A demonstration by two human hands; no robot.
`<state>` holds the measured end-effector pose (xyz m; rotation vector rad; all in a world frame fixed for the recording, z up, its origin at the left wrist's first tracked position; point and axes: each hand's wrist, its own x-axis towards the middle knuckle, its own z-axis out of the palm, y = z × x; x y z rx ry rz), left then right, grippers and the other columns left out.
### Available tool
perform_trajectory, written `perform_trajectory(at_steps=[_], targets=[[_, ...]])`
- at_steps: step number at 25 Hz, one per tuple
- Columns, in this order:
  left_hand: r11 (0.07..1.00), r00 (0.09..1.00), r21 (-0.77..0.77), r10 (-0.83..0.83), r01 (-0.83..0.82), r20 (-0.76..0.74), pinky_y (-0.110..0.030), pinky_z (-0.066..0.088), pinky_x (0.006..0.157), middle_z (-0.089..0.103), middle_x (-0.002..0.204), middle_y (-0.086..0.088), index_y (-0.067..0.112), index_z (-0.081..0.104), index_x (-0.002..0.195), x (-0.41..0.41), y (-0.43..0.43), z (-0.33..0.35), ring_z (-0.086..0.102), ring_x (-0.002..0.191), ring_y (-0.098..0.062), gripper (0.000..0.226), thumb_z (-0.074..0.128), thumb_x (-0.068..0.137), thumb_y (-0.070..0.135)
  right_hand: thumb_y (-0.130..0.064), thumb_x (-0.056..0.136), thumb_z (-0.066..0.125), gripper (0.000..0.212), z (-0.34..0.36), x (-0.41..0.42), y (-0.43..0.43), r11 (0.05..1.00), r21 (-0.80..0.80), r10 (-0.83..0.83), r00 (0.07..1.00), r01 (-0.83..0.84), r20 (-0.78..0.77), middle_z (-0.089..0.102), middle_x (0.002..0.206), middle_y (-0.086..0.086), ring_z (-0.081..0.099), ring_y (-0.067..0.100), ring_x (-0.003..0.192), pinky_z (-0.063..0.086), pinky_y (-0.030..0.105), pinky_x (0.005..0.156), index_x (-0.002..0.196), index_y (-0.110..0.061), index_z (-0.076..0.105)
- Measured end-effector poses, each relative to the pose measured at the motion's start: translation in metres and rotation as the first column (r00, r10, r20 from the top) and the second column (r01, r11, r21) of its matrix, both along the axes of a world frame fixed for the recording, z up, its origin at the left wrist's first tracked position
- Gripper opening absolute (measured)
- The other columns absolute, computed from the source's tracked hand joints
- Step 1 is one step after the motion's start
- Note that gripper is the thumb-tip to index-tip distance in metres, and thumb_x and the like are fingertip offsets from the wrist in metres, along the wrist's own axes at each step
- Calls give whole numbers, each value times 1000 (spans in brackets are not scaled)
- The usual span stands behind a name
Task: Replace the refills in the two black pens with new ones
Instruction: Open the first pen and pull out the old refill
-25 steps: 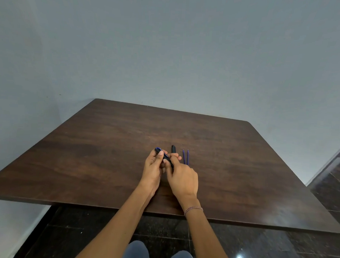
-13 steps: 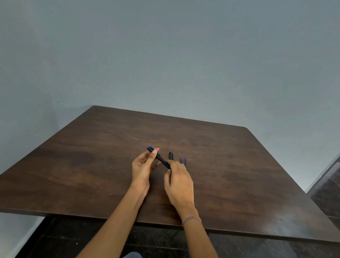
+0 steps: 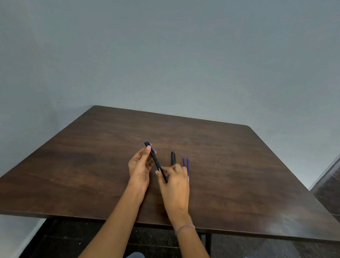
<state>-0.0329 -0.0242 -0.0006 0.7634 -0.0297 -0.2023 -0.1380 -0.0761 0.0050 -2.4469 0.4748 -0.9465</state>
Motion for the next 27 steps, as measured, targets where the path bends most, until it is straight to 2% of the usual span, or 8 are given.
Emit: perform_trajectory(at_steps=[4,7,13,15,17,21,24,27], targets=[[1000,999,-8,23,-24,-45,-20,51,69,70,68,4,11,68,86,10,-2,1,66,67,-5,5,67,84,15,-25,86,70,15,-5,4,12,957,284,51,998,-58,33,54,82,-8,55,5,74,49,17,74,97,-16,73],[996,1000,93,-3,2,8,-21,51,68,69,70,1,11,68,85,19,-6,2,65,68,-8,2,67,84,12,-25,85,71,19,-10,3,8,898,439,0,998,-26,59,57,80,-10,56,0,69,44,6,68,100,-13,73],[931,987,336,102,-139,126,-15,51,63,66,83,-1,2,66,102,36,-10,0,62,76,-10,22,70,82,9,-29,86,69,24,-13,5,5,861,508,-33,996,-16,89,59,82,-13,57,-3,72,43,3,67,104,-14,71],[781,963,580,101,-232,249,-12,47,66,67,90,0,6,67,104,42,-8,-1,60,80,-7,26,72,81,15,-30,86,69,25,-14,5,4,860,510,-33,995,-21,96,59,82,-15,58,-5,74,43,2,68,105,-14,71],[538,938,778,77,-325,339,-17,44,71,69,96,-1,9,69,106,46,-5,-2,58,82,-6,28,73,80,21,-31,86,69,26,-14,6,4,863,505,-32,994,-24,102,59,83,-16,58,-6,75,43,2,68,106,-15,71],[128,900,892,12,-434,436,-26,47,69,72,98,-1,16,70,106,44,-2,0,64,91,-16,28,69,83,32,-32,86,69,27,-15,7,5,864,502,-31,994,-26,105,60,83,-16,58,-6,75,43,1,69,107,-15,70],[19,898,901,-83,-433,433,-31,52,73,72,97,-1,18,71,104,43,-2,0,64,94,-18,28,68,83,35,-32,86,69,29,-16,7,5,860,509,-22,995,-30,96,60,84,-16,58,-6,76,43,1,68,109,-15,70],[4,906,911,-103,-413,411,-34,54,76,72,96,-1,18,71,102,44,-2,0,64,95,-17,26,69,82,36,-33,85,70,29,-17,6,4,843,535,-7,995,-49,102,62,85,-13,59,-5,76,44,2,67,109,-15,69]])
